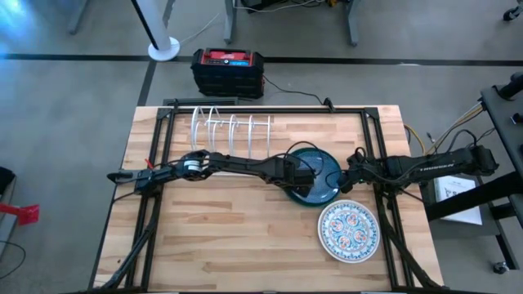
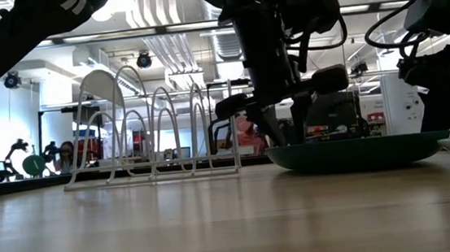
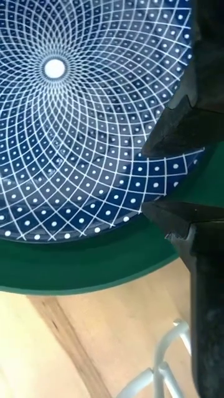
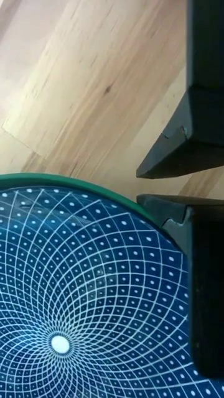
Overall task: Sort dishes
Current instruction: Put the blue patterned plate in the dish rack
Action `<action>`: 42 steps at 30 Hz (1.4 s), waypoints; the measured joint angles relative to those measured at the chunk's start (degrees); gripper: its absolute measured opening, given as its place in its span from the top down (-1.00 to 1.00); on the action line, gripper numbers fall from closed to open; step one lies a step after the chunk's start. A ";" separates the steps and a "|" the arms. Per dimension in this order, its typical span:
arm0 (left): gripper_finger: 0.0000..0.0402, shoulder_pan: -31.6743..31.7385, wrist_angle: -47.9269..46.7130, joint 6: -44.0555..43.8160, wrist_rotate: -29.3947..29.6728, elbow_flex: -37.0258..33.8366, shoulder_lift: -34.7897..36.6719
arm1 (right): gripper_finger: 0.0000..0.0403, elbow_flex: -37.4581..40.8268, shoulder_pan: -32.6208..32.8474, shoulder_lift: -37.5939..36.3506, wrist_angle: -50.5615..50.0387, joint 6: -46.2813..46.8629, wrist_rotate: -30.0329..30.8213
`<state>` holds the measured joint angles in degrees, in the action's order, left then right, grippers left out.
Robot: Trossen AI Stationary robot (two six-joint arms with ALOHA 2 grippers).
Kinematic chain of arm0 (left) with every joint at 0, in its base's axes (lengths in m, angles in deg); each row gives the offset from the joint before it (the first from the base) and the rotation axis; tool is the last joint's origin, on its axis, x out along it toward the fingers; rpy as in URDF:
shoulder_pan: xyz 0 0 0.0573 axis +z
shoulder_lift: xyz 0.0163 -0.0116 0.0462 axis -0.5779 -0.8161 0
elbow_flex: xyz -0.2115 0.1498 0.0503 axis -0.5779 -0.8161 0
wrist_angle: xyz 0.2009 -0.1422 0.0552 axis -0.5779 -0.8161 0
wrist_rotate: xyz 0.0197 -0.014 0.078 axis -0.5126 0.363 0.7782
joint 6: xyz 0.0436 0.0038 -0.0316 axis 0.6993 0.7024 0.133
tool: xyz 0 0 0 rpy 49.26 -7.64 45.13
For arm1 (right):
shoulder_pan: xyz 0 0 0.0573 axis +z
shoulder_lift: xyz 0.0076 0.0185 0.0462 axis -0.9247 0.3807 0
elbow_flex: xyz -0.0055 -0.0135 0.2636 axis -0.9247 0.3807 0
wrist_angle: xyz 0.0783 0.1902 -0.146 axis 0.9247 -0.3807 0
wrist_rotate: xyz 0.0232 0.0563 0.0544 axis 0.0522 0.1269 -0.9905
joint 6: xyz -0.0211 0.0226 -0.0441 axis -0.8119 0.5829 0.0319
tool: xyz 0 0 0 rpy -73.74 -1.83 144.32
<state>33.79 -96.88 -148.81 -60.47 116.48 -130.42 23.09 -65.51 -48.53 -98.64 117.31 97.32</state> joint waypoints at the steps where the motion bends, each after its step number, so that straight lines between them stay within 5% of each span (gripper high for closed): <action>1: 0.43 0.06 0.06 -0.32 0.06 0.00 0.00 | 0.78 0.00 0.00 0.00 0.06 -0.11 -0.03; 23: 0.42 0.35 -5.06 -0.33 0.17 2.62 0.00 | 0.69 0.02 0.02 0.00 0.64 -0.55 -0.47; 35: 0.00 0.41 -5.44 -0.49 0.16 2.76 0.01 | 0.66 0.07 0.00 0.04 0.66 -0.97 -1.22; 42: -0.08 0.43 -3.73 -0.51 -0.33 2.69 -1.62 | 0.67 0.07 0.02 0.04 0.70 -0.97 -1.30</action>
<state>34.22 -100.61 -149.32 -60.80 119.17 -132.05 23.15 -65.49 -48.49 -97.94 116.34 96.02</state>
